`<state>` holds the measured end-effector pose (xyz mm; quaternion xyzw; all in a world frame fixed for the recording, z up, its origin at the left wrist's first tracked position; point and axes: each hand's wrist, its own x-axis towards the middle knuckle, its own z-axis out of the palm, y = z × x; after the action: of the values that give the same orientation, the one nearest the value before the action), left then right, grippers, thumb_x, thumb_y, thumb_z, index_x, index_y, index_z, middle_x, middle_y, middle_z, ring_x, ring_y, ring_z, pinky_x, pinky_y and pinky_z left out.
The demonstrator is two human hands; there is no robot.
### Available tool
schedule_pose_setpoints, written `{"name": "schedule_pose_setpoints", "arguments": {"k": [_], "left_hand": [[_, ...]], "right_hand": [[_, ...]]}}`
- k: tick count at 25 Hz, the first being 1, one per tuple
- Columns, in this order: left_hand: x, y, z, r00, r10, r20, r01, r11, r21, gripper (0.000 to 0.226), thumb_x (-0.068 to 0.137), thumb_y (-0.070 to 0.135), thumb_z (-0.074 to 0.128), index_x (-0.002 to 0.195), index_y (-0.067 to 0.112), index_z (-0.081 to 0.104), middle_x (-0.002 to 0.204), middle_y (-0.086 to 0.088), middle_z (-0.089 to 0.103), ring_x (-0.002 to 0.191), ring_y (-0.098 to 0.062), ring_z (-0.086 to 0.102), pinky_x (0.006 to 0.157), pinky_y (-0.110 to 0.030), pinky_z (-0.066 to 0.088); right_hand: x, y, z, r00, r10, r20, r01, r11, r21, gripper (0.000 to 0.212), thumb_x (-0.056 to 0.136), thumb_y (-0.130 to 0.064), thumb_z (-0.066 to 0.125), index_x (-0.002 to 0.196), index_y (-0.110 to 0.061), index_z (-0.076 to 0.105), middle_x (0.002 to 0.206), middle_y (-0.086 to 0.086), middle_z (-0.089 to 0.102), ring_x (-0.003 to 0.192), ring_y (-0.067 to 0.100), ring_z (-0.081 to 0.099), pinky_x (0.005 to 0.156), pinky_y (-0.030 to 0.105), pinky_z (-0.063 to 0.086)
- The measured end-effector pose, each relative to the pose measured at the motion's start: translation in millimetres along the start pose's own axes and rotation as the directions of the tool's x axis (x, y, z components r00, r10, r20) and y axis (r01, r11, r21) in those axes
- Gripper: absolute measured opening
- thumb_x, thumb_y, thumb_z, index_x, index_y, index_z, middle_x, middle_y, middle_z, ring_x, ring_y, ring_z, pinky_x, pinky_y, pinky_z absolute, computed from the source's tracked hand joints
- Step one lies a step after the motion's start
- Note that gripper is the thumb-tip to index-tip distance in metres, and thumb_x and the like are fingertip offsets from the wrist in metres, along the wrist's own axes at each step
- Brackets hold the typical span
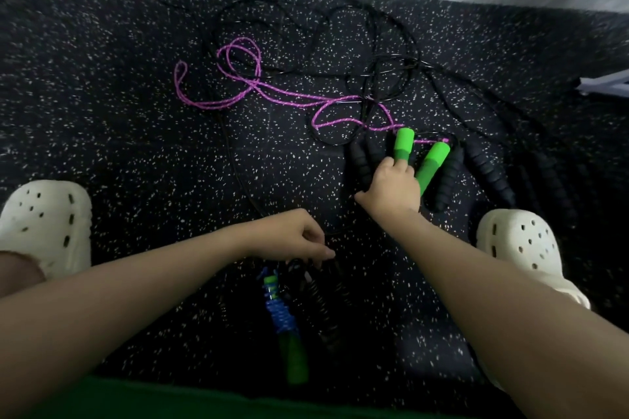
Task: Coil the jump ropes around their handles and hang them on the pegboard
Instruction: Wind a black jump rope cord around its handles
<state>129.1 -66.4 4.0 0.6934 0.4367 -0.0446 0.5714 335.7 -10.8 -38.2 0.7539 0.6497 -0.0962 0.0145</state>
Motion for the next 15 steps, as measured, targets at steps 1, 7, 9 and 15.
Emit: {"name": "schedule_pose_setpoints", "arguments": {"k": [1,7,9,15], "left_hand": [[0,1,1,1.0,0.002,-0.016,-0.003,1.0,-0.019,0.034,0.1,0.037,0.066,0.084,0.01,0.079,0.062,0.016,0.064,0.054,0.0,0.052,0.055,-0.015,0.04],[5,-8,-3,0.976,-0.004,-0.216,-0.031,0.987,-0.155,0.033,0.101,0.034,0.064,0.085,0.009,0.078,0.074,0.011,0.073,0.065,-0.003,0.059,0.061,-0.02,0.046],[10,-4,-3,0.926,-0.038,-0.377,-0.095,0.939,-0.329,0.034,0.101,0.04,0.062,0.097,0.008,0.073,0.086,0.003,0.073,0.073,-0.009,0.062,0.064,-0.03,0.051],[9,32,-31,0.833,-0.131,-0.538,-0.321,0.678,-0.662,0.037,0.092,0.041,0.071,0.116,0.012,0.073,0.111,-0.013,0.074,0.111,-0.024,0.07,0.107,-0.039,0.049]], "right_hand": [[-2,-1,-2,1.0,0.022,0.009,-0.022,0.999,0.028,0.061,0.076,-0.042,0.081,0.114,-0.008,0.048,0.121,0.015,0.06,0.113,0.035,0.058,0.088,0.041,0.05],[-52,-7,-12,0.999,0.019,-0.03,-0.002,0.875,0.484,0.055,0.073,-0.036,0.076,0.112,-0.016,0.043,0.103,0.008,0.067,0.095,0.035,0.064,0.07,0.035,0.041],[-73,-14,-12,0.999,-0.019,-0.048,0.043,0.817,0.575,0.065,0.071,-0.036,0.077,0.126,-0.018,0.045,0.108,0.004,0.067,0.097,0.03,0.064,0.071,0.032,0.041],[-105,-42,-24,0.987,-0.14,-0.085,0.161,0.735,0.659,0.074,0.071,-0.038,0.08,0.134,-0.028,0.042,0.112,-0.01,0.064,0.098,0.014,0.061,0.081,0.034,0.051]]}}
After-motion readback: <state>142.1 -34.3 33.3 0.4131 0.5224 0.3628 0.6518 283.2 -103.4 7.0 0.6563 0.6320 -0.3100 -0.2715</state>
